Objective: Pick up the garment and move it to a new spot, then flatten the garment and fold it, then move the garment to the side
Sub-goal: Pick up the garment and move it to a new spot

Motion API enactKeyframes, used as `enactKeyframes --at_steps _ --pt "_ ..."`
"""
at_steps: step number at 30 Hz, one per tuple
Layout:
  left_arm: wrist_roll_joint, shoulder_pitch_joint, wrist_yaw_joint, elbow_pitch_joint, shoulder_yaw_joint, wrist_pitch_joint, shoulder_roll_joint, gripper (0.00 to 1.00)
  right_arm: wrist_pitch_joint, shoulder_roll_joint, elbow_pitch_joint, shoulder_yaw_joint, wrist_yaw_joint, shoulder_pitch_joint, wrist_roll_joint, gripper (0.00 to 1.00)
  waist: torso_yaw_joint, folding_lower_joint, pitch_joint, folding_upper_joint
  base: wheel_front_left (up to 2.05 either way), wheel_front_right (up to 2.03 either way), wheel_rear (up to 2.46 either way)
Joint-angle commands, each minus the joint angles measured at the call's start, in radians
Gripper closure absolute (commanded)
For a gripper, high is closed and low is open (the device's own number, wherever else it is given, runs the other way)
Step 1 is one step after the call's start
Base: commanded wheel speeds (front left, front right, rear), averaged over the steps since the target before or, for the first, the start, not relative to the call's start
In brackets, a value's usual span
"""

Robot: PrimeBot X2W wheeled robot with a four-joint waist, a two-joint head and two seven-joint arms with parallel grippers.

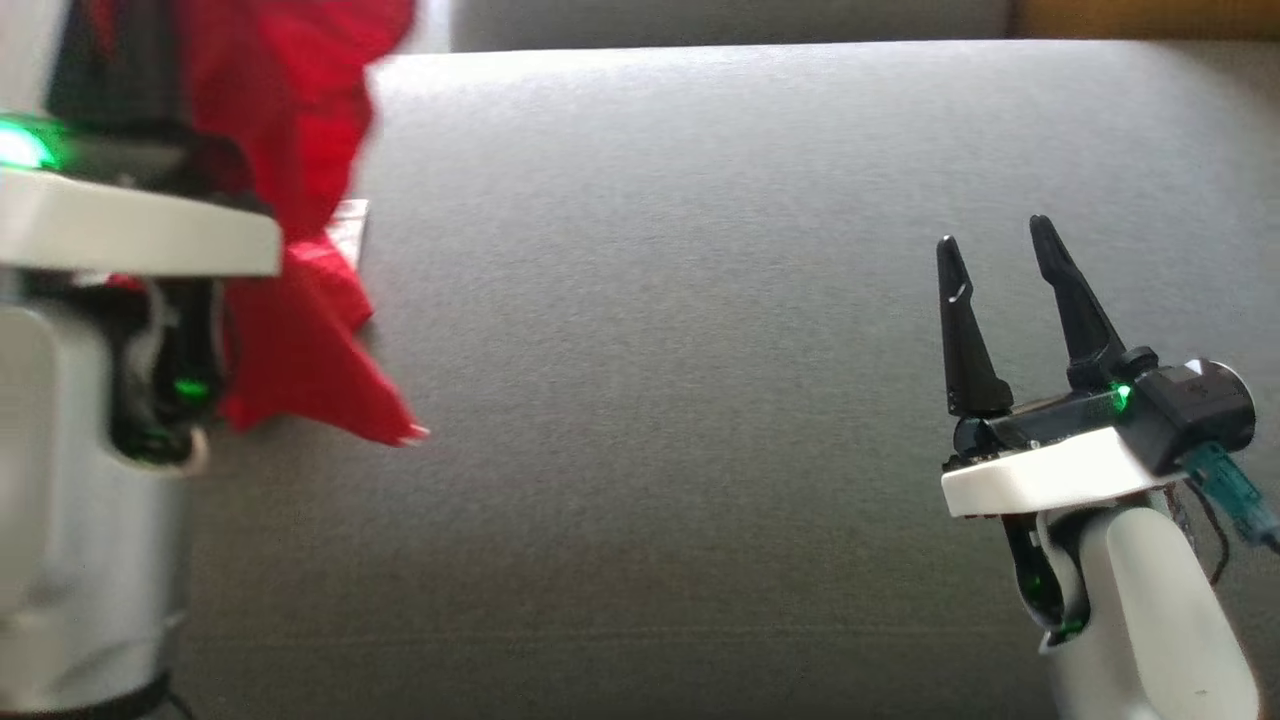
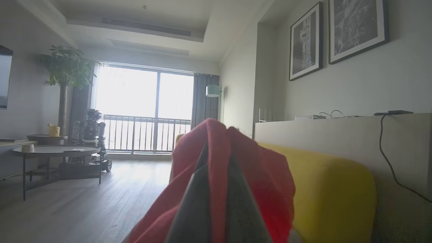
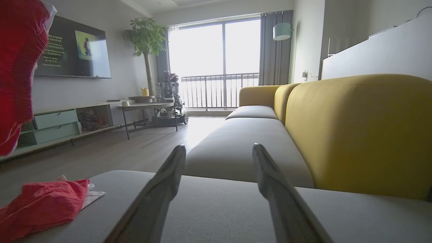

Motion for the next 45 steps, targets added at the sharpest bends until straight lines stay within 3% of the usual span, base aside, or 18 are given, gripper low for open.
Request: enactKeyframes --at_steps 1,13,19,25,30,37,40,41,42,43,45 --pt "-0.002 -0.036 0.006 -0.042 0.034 0.005 0.025 1.0 -0.008 0.003 -0.032 0.019 0.0 -0.011 0.003 0.0 -0.027 0.0 -0.007 0.0 0.0 0.0 0.0" --pt "-0.006 -0.029 0.027 -0.089 -0.086 -0.002 -0.1 1.0 -0.012 0.003 -0.046 0.018 0.0 -0.03 0.016 0.0 -0.261 0.0 0.029 0.0 0.0 0.0 0.0" --pt "0.004 -0.045 0.022 -0.051 -0.154 -0.019 -0.155 1.0 -0.013 0.003 -0.057 0.013 0.0 -0.044 0.041 0.0 -0.385 0.0 0.067 0.0 0.0 0.0 0.0" --pt "-0.031 -0.081 0.021 0.011 -0.225 -0.055 -0.219 1.0 -0.013 0.003 -0.105 -0.002 0.0 -0.052 0.077 0.0 -0.467 0.0 0.128 0.0 0.0 0.0 0.0" --pt "-0.04 -0.097 0.047 0.165 -0.216 -0.094 -0.226 1.0 -0.013 0.003 -0.131 -0.006 0.0 -0.061 0.089 0.0 -0.483 0.0 0.164 0.0 0.0 0.0 0.0" --pt "0.016 -0.104 0.11 0.477 -0.182 -0.122 -0.17 1.0 -0.013 0.003 -0.149 -0.009 0.0 -0.075 0.088 0.0 -0.457 0.0 0.198 0.0 0.0 0.0 0.0" --pt "0.041 -0.109 0.121 0.543 -0.191 -0.133 -0.159 1.0 -0.013 0.003 -0.14 -0.003 0.0 -0.077 0.078 0.0 -0.443 0.0 0.199 0.0 0.0 0.0 0.0" --pt "0.046 -0.11 0.123 0.573 -0.196 -0.136 -0.16 0.95 -0.013 0.003 -0.137 -0.003 0.0 -0.078 0.076 0.0 -0.435 0.0 0.199 0.0 0.0 0.0 0.0" --pt "0.051 -0.111 0.124 0.601 -0.201 -0.137 -0.161 0.6 -0.013 0.003 -0.135 -0.002 0.0 -0.079 0.075 0.0 -0.426 0.0 0.196 0.0 0.0 0.0 0.0" --pt "0.051 -0.112 0.12 0.626 -0.207 -0.135 -0.164 0.0 -0.013 0.003 -0.134 -0.001 0.0 -0.079 0.073 0.0 -0.418 0.0 0.193 0.0 0.0 0.0 0.0" --pt "0.049 -0.119 0.118 0.654 -0.206 -0.144 -0.17 0.0 -0.013 0.003 -0.13 0.002 0.0 -0.078 0.066 0.0 -0.399 0.0 0.185 0.0 0.0 0.0 0.0"
